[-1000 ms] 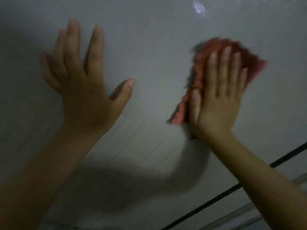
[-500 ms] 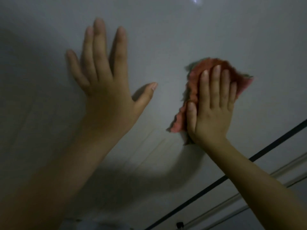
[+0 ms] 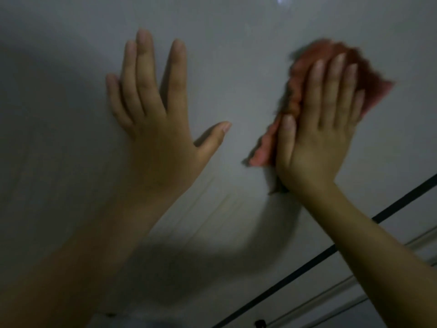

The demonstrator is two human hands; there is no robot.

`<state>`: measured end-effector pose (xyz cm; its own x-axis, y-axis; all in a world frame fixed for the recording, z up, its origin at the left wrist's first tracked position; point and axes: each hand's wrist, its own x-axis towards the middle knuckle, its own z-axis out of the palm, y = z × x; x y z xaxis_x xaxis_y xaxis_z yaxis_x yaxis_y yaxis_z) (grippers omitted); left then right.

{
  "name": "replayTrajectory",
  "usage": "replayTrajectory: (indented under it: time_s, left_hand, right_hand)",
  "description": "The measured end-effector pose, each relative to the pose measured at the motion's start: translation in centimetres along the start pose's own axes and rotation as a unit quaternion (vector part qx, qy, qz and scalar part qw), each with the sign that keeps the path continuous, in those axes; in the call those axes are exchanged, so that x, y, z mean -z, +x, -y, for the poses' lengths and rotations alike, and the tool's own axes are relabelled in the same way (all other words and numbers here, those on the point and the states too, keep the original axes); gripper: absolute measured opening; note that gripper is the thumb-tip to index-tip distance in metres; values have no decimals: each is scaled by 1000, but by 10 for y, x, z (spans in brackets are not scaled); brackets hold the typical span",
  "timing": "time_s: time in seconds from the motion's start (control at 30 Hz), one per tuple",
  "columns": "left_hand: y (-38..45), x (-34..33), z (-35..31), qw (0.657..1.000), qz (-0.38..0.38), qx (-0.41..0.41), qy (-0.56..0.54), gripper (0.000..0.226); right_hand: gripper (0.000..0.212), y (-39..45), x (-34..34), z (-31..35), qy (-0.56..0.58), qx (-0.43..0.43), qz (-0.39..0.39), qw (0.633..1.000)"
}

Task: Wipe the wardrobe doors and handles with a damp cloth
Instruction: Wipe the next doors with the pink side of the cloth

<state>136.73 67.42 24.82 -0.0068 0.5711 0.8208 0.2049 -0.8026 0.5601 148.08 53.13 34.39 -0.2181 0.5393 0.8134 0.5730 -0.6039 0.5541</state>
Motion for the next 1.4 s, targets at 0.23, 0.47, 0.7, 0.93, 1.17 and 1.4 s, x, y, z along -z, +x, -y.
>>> replayTrajectory:
  time_s: [0.23,0.47,0.7,0.93,1.17,1.4]
  left_hand:
    - [-4,1,-11,999,-11,-9,-40,90]
    - [-19,-3,-44,994,5,-65,-88,81]
    - [-41,-14,-62,990,75,-102,-56,84]
    - [-38,-12,-62,988,98,-114,-44,86]
    - [-41,-15,-70,991,92,-90,-47,85]
    - [-41,-13,-60,988,89,-118,-51,76]
  right_hand:
    - [59,-62,13,-47,-12,201,102,974]
    - [57,5,2,-24,-1,-77,-58,995]
    - [56,-96,16,-92,-36,102,54,993]
    - [59,-94,7,-85,-24,-98,-29,994]
    - [57,-152,-2,11,46,-246,37,968]
    - [56,-86,2,-87,-3,81,56,995]
